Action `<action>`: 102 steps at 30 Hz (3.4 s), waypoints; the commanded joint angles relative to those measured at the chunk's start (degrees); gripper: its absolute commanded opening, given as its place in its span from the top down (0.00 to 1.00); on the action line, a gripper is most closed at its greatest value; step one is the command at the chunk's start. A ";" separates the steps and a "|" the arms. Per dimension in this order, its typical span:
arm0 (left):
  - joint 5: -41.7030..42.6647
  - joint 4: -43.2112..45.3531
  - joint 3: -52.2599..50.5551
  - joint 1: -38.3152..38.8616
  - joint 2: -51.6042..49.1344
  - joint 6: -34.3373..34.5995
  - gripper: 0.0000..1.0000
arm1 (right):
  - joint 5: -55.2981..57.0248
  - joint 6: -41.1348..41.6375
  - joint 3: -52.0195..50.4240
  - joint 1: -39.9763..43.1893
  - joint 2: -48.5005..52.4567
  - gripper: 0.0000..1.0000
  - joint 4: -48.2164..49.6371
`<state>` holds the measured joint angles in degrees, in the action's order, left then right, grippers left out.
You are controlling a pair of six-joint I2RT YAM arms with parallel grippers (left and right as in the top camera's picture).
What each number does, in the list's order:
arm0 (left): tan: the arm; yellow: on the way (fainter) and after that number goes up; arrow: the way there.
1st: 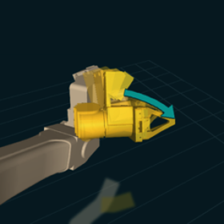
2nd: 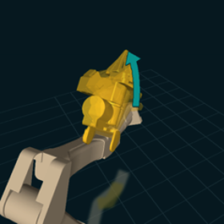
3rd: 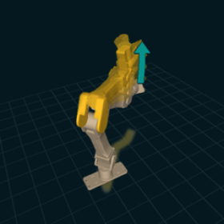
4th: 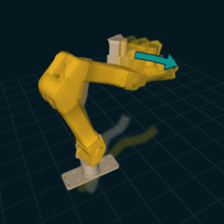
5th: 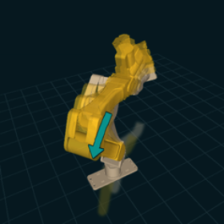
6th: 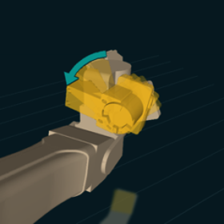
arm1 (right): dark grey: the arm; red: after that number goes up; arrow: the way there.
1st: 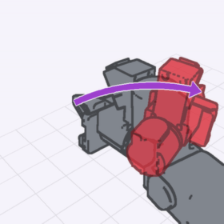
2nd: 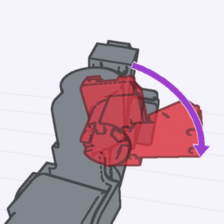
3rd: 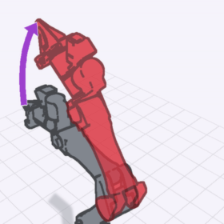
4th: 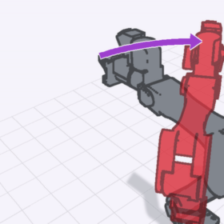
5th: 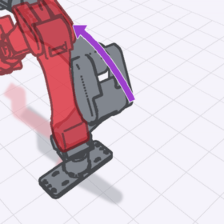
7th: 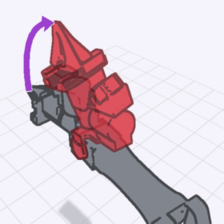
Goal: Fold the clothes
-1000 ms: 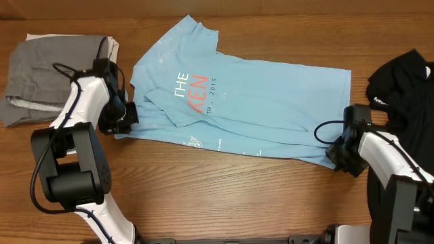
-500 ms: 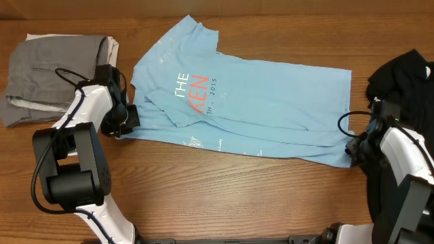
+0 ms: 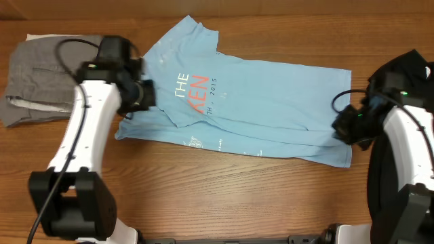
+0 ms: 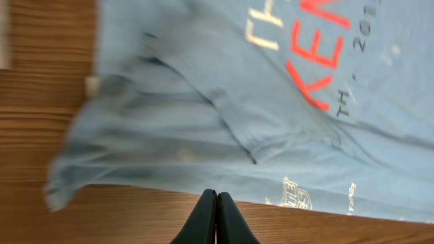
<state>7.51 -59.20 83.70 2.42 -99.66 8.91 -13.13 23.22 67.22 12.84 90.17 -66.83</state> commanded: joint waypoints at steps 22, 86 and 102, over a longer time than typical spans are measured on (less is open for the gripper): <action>-7.50 3.19 -9.07 3.17 -19.34 3.02 0.96 | 6.34 12.92 -28.63 -8.87 -0.31 0.96 24.33; -8.35 -2.73 0.42 -10.60 18.38 9.75 0.00 | 13.53 -15.72 -7.58 -54.73 15.41 0.96 44.92; -8.35 -2.73 0.42 -10.60 18.38 9.73 0.00 | 23.96 -15.74 -7.58 -53.51 15.41 0.96 50.38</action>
<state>-0.27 -61.98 83.94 -7.92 -81.08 19.16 7.16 7.22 58.72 -40.86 105.30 -17.54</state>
